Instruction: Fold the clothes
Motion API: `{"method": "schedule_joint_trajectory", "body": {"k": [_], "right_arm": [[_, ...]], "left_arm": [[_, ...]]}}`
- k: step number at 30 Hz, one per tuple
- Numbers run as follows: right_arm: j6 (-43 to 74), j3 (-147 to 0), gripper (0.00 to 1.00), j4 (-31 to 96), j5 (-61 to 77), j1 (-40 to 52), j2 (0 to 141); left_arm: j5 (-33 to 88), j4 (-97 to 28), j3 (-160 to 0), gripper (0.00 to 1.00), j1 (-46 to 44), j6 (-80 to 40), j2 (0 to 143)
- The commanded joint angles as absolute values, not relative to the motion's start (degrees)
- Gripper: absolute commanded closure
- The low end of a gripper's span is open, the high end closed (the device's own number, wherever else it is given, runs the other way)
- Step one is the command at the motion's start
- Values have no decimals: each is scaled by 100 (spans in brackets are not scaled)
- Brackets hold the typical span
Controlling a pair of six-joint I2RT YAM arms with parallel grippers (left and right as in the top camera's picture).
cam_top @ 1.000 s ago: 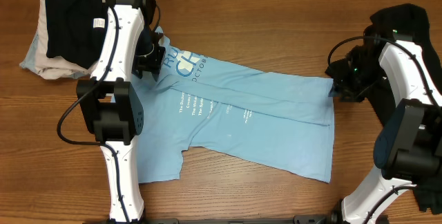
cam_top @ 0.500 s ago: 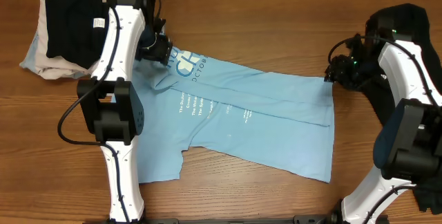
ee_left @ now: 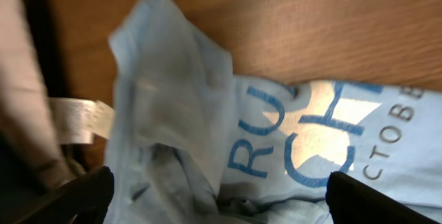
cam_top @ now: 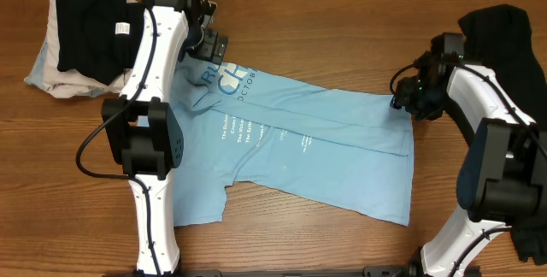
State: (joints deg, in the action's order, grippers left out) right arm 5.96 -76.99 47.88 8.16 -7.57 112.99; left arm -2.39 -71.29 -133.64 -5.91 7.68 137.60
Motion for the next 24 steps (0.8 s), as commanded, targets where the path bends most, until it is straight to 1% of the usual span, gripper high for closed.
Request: {"method": "schedule_joint_trajectory", "body": {"k": [1, 4, 7, 13, 19, 22, 24], "right_arm": [[799, -7498, 44, 4477, 711, -779, 11231], [794, -7317, 43, 4064, 705, -777, 11231], [797, -7179, 46, 3701, 648, -775, 11257], [799, -7131, 63, 3269, 513, -773, 11356], [864, -7131, 71, 2805, 222, -777, 11426], [862, -7131, 78, 2606, 150, -779, 11424], [886, -7133, 86, 2554, 154, -779, 11424]], "left_arm": [[-318, -7179, -14066, 0, -593, 722, 13561], [-489, -7341, -14632, 0, -593, 633, 13550], [-644, -7540, -15185, 0, -593, 491, 13544], [-644, -7852, -15972, 0, -593, 486, 13474], [-663, -8079, -16711, 0, -591, 467, 13404], [-733, -8128, -17100, 0, -587, 467, 13284], [-851, -8145, -17257, 0, -587, 469, 13155]]}}
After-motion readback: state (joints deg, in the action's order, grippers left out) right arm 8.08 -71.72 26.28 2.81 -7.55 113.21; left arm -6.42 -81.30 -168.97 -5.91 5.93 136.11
